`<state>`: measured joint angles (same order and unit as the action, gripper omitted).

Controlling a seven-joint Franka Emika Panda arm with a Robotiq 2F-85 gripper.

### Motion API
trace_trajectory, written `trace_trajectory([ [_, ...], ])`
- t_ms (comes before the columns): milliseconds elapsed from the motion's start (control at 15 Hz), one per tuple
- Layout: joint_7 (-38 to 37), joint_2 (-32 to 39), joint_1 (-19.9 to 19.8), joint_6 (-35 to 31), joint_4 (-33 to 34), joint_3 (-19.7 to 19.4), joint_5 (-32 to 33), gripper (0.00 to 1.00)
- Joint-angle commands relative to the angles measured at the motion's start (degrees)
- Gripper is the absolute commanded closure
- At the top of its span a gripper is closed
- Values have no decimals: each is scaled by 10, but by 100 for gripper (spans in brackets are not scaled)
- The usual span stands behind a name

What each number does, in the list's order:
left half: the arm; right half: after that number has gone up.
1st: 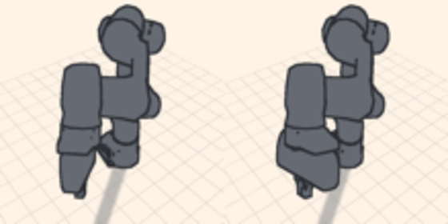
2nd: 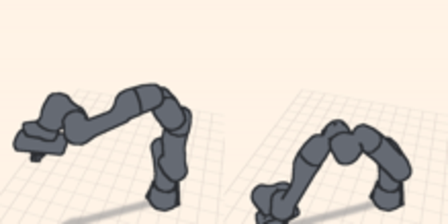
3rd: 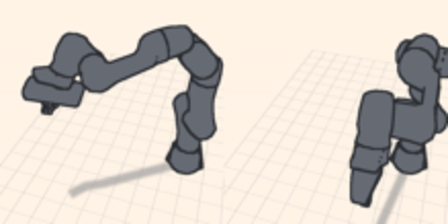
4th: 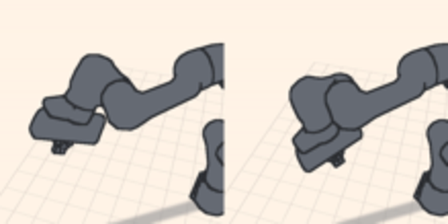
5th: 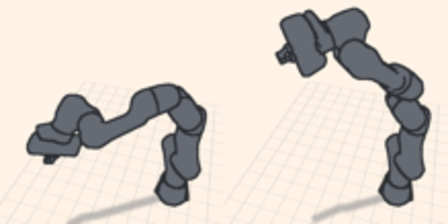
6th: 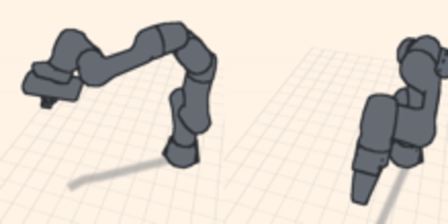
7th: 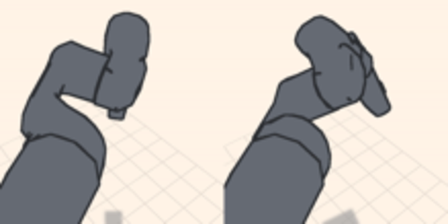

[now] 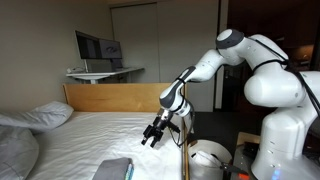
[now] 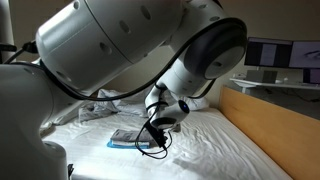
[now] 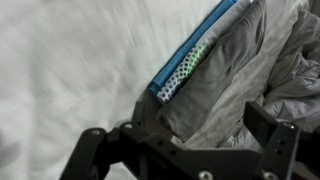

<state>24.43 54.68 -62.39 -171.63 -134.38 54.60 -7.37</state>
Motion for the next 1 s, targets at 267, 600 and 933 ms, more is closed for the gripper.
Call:
trace_trajectory([
  [267, -11, 63, -10, 27, 66, -28, 30, 0],
  [600, 8, 92, -12, 71, 97, -4, 48, 0],
  [933, 19, 92, 18, 146, 108, 19, 44, 0],
])
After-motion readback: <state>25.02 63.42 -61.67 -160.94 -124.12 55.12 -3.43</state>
